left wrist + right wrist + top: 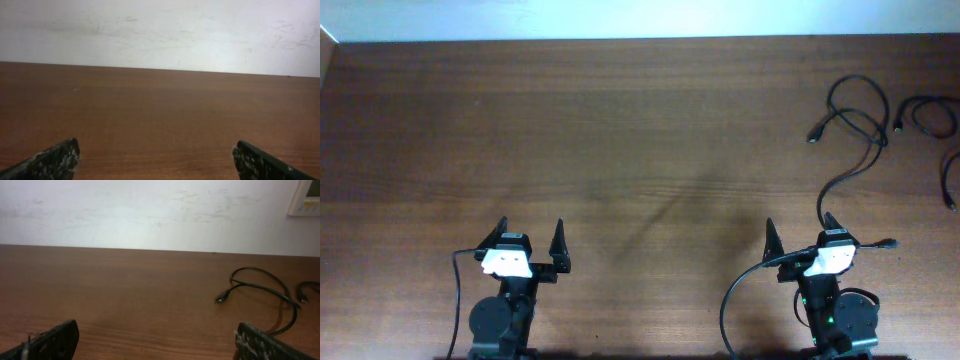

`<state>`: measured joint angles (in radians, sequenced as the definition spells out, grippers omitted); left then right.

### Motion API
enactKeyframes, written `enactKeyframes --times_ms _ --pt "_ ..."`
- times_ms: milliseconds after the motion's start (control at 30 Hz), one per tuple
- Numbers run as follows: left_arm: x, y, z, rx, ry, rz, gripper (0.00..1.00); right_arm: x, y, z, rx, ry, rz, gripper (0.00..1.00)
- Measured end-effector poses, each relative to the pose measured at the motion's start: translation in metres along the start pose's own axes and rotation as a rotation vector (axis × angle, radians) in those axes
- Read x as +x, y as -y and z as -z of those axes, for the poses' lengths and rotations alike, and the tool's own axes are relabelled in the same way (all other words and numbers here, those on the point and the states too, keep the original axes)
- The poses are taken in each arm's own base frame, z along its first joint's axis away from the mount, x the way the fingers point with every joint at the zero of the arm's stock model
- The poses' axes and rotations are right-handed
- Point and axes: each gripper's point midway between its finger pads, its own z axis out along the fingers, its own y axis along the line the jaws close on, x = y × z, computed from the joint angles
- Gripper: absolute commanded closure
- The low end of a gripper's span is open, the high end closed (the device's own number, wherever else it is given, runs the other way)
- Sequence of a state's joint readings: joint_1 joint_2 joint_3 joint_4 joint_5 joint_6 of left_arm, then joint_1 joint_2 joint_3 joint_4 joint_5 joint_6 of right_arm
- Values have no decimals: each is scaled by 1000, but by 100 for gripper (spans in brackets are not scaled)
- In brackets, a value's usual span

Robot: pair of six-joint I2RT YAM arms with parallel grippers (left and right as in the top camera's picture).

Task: Untangle cables

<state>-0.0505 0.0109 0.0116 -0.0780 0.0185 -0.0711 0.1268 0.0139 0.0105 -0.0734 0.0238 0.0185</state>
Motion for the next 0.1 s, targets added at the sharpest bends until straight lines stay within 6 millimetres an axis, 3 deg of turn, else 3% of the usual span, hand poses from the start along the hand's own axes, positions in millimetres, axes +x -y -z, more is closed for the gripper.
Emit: enactKeyframes --times_ms 100 --pt "0 0 0 0 0 0 1 0 0 0 0 0 0 1"
